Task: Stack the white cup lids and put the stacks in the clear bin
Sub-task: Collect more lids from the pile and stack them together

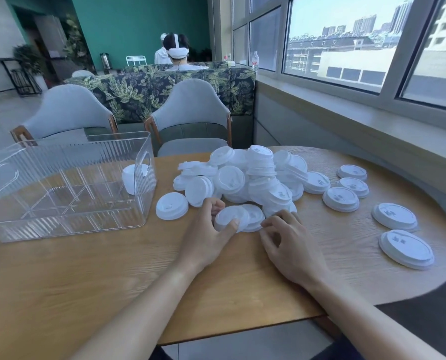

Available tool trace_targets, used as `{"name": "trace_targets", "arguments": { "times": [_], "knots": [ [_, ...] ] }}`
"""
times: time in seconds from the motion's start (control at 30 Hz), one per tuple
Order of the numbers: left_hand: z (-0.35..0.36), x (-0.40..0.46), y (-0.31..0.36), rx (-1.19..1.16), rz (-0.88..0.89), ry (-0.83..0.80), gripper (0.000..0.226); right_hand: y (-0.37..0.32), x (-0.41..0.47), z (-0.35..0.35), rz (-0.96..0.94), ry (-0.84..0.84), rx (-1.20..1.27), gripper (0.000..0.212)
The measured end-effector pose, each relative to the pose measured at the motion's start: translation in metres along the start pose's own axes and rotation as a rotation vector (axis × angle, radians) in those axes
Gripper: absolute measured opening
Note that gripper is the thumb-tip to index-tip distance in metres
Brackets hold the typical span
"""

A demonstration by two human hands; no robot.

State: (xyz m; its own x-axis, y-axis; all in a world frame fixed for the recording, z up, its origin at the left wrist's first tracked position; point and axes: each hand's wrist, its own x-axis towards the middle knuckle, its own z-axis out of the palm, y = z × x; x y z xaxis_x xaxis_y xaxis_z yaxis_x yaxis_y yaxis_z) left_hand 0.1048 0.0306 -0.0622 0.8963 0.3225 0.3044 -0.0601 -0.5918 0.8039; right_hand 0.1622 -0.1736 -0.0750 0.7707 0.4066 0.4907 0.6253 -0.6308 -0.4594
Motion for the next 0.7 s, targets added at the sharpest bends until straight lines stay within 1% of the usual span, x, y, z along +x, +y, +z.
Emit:
{"name": "trace_targets", "arguments": {
  "times": [0.13, 0.3, 0.43, 0.7],
  "knots": [
    [-0.018, -0.010, -0.008, 0.079, 0.023, -0.048, 0.044, -0.001, -0.001, -0.001, 0.029, -0.012, -0.012, 0.021],
    [-0.033, -0.018, -0.014, 0.100, 0.028, -0.032, 0.046, -0.004, -0.001, -0.002, 0.058, -0.032, -0.020, 0.029],
    [-0.041, -0.020, -0.020, 0.163, 0.017, -0.058, 0.043, -0.003, 0.000, -0.002, 0.051, -0.031, -0.014, 0.032],
    [-0.045, -0.023, -0.023, 0.240, 0.014, -0.101, 0.045, 0.001, 0.017, 0.004, -0.106, 0.022, -0.104, 0.031]
  ]
}}
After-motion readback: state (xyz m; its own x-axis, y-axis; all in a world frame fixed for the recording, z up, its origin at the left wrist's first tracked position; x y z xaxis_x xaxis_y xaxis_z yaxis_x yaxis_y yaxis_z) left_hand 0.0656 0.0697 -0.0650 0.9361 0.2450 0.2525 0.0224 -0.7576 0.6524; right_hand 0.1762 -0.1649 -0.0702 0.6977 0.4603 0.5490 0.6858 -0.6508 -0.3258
